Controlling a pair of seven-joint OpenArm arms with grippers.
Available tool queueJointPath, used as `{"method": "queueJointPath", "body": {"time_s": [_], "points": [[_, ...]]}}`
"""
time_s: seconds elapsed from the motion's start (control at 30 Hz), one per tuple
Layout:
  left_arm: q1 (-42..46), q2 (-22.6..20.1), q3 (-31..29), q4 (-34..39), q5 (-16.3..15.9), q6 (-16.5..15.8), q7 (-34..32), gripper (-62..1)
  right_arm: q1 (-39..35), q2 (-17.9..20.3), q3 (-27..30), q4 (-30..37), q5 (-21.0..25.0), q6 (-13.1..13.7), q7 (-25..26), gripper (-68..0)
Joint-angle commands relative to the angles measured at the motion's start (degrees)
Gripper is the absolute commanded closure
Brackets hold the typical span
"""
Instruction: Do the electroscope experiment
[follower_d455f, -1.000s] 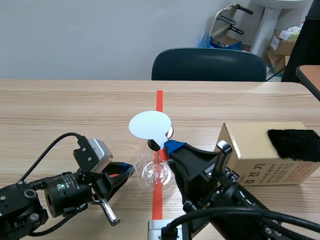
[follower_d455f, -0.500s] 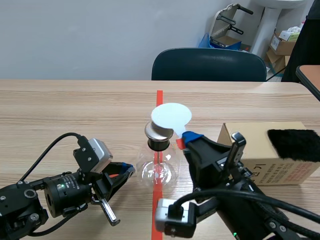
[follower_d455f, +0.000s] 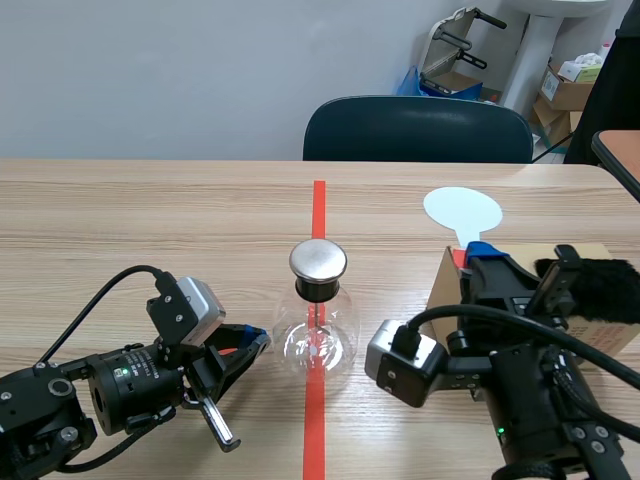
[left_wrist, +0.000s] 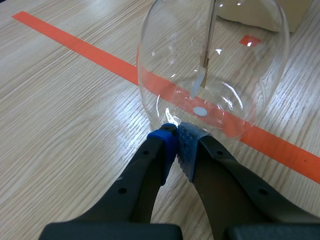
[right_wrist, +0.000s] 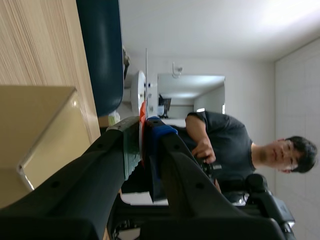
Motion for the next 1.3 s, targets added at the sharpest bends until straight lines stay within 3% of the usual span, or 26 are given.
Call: {"method": "queueJointPath", "body": {"time_s": [0.0, 0.2, 0.47, 1.27], "points": [[-0.1, 0.1, -0.1, 0.8, -0.3, 0.0, -0.8, -3.0, 1.0, 0.2, 0.3, 0.9, 0.0, -0.6, -1.4, -1.5], [-0.1, 0.1, -0.1, 0.8, -0.3, 0.0, -0.8, -2.9, 1.0, 0.2, 0.3, 0.9, 0.0, -0.6, -5.0, -1.5], [-0.1, 0.1, -0.1, 0.8, -0.3, 0.0, -0.8, -2.9, 1.0, 0.2, 0.3, 0.9, 0.0, -0.6, -3.4, -1.5], [-0.1, 0.1, -0.1, 0.8, -0.3, 0.0, -0.8, -2.9, 1.0, 0.2, 0.3, 0.9, 0.0, -0.6, 29.6, -1.5]]}}
